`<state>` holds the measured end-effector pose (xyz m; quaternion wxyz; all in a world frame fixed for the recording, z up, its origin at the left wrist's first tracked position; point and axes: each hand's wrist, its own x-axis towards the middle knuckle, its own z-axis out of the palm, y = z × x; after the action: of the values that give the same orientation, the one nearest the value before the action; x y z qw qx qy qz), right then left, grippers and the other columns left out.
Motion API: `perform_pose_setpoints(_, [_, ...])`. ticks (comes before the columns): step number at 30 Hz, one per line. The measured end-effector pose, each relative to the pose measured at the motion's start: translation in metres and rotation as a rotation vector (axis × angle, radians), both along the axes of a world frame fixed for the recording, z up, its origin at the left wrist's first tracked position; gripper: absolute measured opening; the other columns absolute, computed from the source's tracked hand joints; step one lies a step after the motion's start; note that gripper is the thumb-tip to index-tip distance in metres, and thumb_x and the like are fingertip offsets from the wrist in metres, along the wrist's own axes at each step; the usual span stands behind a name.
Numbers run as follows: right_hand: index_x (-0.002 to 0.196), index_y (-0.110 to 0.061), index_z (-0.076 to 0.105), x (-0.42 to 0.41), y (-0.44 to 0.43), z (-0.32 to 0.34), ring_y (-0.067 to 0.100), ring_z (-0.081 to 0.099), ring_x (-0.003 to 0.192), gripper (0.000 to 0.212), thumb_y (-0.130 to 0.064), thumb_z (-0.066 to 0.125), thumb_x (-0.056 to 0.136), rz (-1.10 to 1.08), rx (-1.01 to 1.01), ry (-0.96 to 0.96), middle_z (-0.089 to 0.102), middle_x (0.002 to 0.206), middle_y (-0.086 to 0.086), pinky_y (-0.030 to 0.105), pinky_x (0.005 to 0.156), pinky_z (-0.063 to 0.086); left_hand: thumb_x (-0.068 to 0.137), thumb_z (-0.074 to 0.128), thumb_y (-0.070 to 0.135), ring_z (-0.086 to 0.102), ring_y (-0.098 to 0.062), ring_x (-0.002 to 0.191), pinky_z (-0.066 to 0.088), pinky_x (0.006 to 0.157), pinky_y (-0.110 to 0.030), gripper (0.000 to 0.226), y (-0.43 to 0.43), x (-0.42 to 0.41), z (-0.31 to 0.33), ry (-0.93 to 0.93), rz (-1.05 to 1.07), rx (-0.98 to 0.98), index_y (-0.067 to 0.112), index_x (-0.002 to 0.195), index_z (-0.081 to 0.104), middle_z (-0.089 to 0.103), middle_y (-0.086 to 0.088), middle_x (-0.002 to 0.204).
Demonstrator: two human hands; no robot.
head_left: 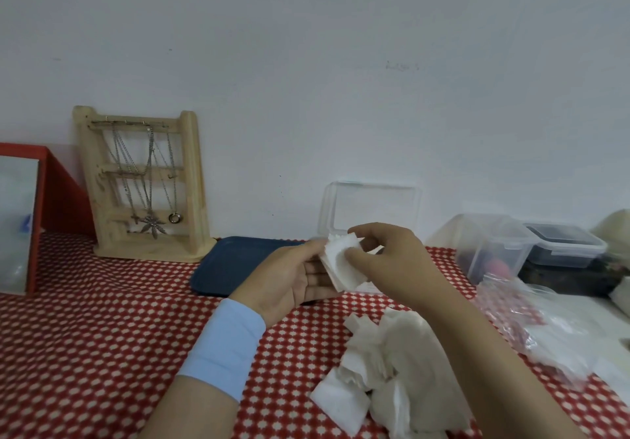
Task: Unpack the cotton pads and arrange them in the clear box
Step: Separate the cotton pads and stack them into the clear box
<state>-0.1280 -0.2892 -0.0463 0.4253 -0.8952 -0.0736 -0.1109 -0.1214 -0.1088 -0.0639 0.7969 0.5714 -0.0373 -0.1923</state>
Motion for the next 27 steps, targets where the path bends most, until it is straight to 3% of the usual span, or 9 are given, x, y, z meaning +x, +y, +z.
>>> perform_pose_setpoints(3, [0.101,-0.034,0.073,0.004,-0.001,-0.001,0.004,0.067,0.07,0.018,-0.033,0.074,0.083,-0.048,0.055,-0.011,0.071,0.085,-0.012,0.026,0.073,0.055,0.085,0.067,0.035,0.074,-0.027,0.106,0.062,0.087,-0.035,0.052,0.001,-0.001,0.0,-0.068,-0.079,0.08,0.006,0.127,0.064,0.076,-0.016,0.114])
perform_pose_setpoints(8, [0.092,-0.027,0.073,0.002,-0.003,0.001,0.0,0.061,0.053,0.012,-0.02,0.079,0.085,0.023,0.207,0.122,0.074,0.078,-0.003,0.014,0.049,0.045,0.091,0.068,-0.001,0.073,-0.029,0.11,0.054,0.102,-0.047,0.041,-0.001,0.004,-0.006,-0.098,-0.014,0.188,0.003,0.131,0.061,0.076,-0.013,0.117])
perform_pose_setpoints(13, [0.094,-0.015,0.078,0.001,-0.01,0.001,0.01,0.066,0.059,0.016,-0.021,0.084,0.08,-0.026,0.288,0.204,0.077,0.077,0.003,0.021,0.05,0.05,0.097,0.06,0.001,0.074,-0.029,0.107,0.062,0.088,-0.037,0.028,-0.002,0.003,-0.008,-0.041,-0.036,0.043,0.002,0.125,0.062,0.076,-0.015,0.115])
perform_pose_setpoints(17, [0.09,-0.018,0.079,0.005,-0.01,-0.002,0.012,0.072,0.06,0.016,-0.026,0.087,0.078,-0.141,0.278,0.127,0.076,0.071,-0.002,0.021,0.052,0.052,0.095,0.055,-0.012,0.072,-0.029,0.111,0.063,0.084,-0.032,0.04,-0.004,0.004,-0.011,-0.054,-0.055,-0.072,0.001,0.132,0.059,0.073,-0.017,0.121])
perform_pose_setpoints(20, [0.08,-0.023,0.078,0.006,-0.009,-0.005,0.011,0.07,0.061,0.015,-0.034,0.087,0.076,-0.207,0.14,0.063,0.073,0.064,-0.007,0.028,0.062,0.058,0.095,0.053,-0.015,0.073,-0.026,0.108,0.063,0.082,-0.03,0.04,-0.006,0.007,-0.015,-0.063,-0.019,-0.025,0.002,0.131,0.06,0.075,-0.014,0.118])
perform_pose_setpoints(23, [0.073,-0.03,0.075,0.006,-0.007,-0.006,0.008,0.068,0.066,0.015,-0.039,0.086,0.076,-0.228,0.055,0.039,0.073,0.07,-0.012,0.035,0.071,0.061,0.095,0.055,-0.014,0.075,-0.024,0.105,0.062,0.081,-0.028,0.036,-0.008,0.006,-0.017,-0.065,0.008,0.07,0.004,0.126,0.063,0.077,-0.011,0.114])
perform_pose_setpoints(25, [0.07,-0.03,0.073,0.006,-0.008,-0.004,0.007,0.068,0.067,0.017,-0.039,0.085,0.077,-0.244,0.045,0.02,0.072,0.071,-0.014,0.036,0.071,0.06,0.096,0.056,-0.012,0.075,-0.023,0.105,0.062,0.084,-0.028,0.034,-0.008,0.006,-0.018,-0.067,0.023,0.1,0.004,0.124,0.065,0.077,-0.01,0.113])
perform_pose_setpoints(27, [0.069,-0.026,0.073,0.006,-0.012,-0.001,0.004,0.065,0.061,0.018,-0.034,0.085,0.079,-0.205,0.162,0.01,0.07,0.066,-0.015,0.028,0.06,0.055,0.096,0.056,-0.011,0.074,-0.022,0.105,0.061,0.087,-0.029,0.033,-0.007,0.006,-0.018,-0.064,0.036,0.108,0.003,0.124,0.066,0.077,-0.01,0.113])
